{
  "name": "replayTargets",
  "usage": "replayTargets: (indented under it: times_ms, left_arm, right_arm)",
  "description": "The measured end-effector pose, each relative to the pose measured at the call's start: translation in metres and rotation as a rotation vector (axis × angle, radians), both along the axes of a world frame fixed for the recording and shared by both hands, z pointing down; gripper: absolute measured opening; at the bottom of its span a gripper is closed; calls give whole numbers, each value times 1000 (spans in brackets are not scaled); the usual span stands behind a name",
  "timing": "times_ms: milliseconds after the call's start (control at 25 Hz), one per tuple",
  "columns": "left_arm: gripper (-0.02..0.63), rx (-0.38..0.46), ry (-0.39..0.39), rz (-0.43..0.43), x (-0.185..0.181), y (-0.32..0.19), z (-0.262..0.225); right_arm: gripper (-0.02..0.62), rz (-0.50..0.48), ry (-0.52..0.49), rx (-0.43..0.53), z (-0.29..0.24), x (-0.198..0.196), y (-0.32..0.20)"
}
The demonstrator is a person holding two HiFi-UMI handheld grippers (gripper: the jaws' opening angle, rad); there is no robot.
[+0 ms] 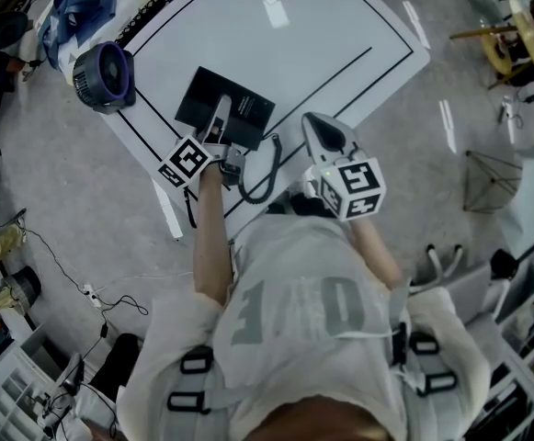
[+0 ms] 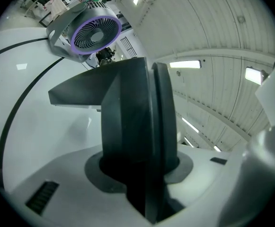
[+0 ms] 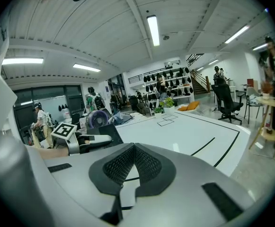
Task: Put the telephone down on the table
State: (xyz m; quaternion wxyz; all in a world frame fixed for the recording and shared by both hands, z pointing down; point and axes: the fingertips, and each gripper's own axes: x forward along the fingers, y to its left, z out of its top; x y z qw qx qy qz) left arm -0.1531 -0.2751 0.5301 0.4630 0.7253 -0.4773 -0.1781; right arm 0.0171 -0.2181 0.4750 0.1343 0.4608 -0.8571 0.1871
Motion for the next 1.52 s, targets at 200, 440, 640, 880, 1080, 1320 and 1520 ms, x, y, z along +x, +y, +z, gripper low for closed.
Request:
replayTargets:
  times_ms: [200, 440, 640, 880, 1080, 1320, 1520]
  left_arm:
    - [155, -39, 39, 3, -1, -2, 3]
    - [155, -87, 95, -9, -5, -2, 8]
    - [155, -90, 107, -1, -5, -4, 6]
    - [158, -108, 133, 3, -5, -3, 9]
    - [194, -150, 156, -40, -10, -2, 12]
    - [255, -221, 170, -90, -16, -1, 19]
    - [288, -263, 163, -126, -19, -2, 24]
  right_arm:
    - [6, 14, 3, 0, 0, 4, 3]
    - [6, 20, 0, 1, -1, 3, 6]
    - [6, 17, -3, -5, -1, 0, 6]
    - [6, 9, -5, -4, 0, -2, 10]
    - [6, 23, -11, -6, -2, 1, 12]
    - [6, 29, -13, -6, -3, 4, 14]
    - [6, 28, -15, -5, -4, 3, 14]
